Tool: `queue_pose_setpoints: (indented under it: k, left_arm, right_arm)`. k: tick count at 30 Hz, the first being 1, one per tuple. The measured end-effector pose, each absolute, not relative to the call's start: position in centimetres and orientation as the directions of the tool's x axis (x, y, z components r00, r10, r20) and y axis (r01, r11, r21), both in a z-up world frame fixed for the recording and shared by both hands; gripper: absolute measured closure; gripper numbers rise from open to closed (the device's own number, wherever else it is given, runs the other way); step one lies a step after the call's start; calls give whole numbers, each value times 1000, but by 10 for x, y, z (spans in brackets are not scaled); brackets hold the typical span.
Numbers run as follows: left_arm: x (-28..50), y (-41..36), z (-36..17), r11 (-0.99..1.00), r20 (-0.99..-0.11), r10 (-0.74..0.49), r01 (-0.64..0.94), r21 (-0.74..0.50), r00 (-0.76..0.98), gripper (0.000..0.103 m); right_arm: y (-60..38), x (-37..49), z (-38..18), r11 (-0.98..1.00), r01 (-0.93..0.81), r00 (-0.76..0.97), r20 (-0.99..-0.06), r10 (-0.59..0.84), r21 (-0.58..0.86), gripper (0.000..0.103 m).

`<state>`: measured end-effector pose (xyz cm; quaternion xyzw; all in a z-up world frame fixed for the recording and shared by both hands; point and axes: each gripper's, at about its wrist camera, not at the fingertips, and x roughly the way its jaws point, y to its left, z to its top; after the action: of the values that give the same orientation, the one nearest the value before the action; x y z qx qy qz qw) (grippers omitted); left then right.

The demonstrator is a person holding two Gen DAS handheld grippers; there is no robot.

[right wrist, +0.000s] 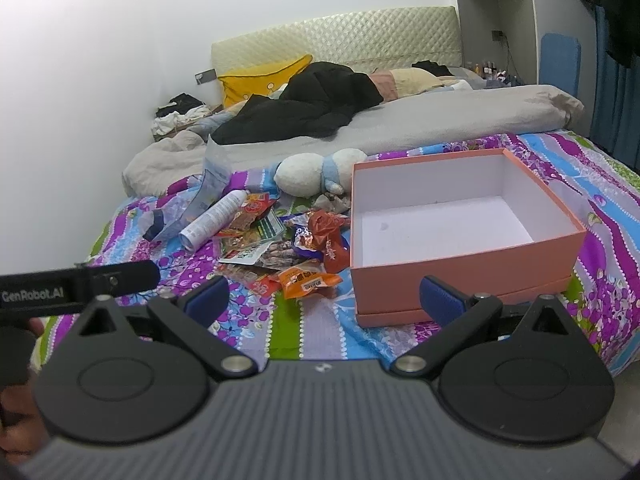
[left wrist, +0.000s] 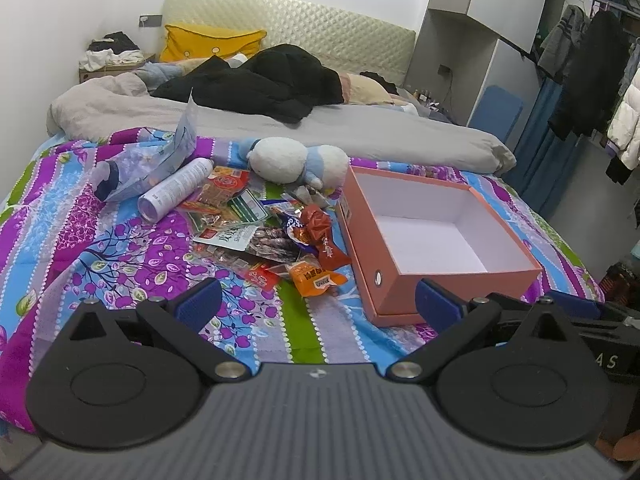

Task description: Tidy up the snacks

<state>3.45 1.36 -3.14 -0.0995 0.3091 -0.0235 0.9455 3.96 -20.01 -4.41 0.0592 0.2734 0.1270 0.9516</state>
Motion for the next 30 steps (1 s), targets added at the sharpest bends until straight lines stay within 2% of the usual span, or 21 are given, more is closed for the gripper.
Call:
queue_pose_setpoints:
  k: [12, 30]
  left_arm:
    - [33, 16, -29, 978, -577, -119, -4, -208, 808, 0]
    - [38, 19, -30, 978, -586, -130, 6, -208, 800, 0]
  right_arm:
    - [-207, 37, -40, 966, -165, 843, -480, 242, 197, 0]
    - [-195, 39, -48, 962, -180, 807, -528, 264, 205, 0]
